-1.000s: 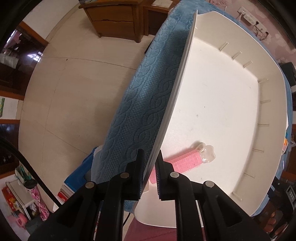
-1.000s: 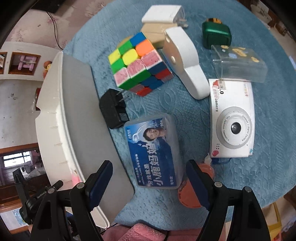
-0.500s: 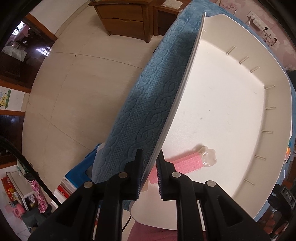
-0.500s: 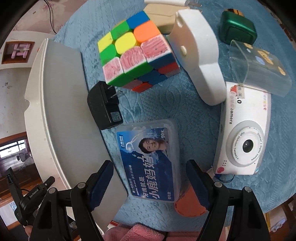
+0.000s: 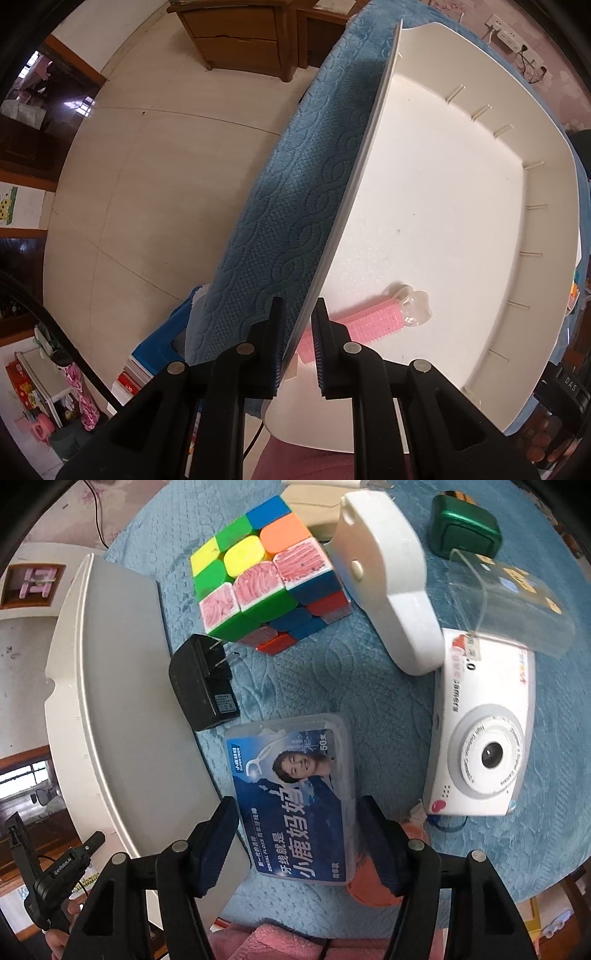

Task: Organize rigid objects
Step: 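Grasp the clear blue-labelled box with the right gripper and lift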

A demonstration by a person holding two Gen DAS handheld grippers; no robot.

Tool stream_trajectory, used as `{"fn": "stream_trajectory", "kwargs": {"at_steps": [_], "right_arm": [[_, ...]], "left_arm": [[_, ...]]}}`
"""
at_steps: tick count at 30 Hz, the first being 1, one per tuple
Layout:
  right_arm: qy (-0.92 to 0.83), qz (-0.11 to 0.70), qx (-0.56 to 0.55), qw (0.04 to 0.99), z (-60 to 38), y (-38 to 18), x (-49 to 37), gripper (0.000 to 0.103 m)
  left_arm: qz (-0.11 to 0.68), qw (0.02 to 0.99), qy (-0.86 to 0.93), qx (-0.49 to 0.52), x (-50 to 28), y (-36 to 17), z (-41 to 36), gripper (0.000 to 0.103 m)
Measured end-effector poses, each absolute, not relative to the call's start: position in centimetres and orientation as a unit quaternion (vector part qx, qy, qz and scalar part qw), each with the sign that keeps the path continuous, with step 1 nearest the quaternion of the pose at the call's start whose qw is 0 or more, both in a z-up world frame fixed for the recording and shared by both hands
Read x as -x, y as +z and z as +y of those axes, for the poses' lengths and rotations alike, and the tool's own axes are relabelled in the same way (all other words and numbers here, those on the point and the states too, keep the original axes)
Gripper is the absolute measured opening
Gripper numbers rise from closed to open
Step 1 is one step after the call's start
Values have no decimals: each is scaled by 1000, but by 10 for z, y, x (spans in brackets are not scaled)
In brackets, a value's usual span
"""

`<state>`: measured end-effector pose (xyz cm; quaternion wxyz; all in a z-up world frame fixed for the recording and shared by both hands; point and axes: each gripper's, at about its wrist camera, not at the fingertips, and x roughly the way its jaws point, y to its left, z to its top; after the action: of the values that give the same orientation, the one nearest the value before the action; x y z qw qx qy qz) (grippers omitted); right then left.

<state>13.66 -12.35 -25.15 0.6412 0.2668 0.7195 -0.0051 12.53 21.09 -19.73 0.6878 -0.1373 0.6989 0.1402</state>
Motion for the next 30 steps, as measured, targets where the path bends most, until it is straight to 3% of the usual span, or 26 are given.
{"fn": "stream_trajectory", "kwargs": {"at_steps": [10,30], "right_arm": [[-24,671,-278,687,-127,-224,-113,67],[5,553,-209,807,-75,-111,-90,67]], "left_arm": [[708,693,99,100,-129,-200,204,14],[717,696,23,31,-130,-206,191,10]]}}
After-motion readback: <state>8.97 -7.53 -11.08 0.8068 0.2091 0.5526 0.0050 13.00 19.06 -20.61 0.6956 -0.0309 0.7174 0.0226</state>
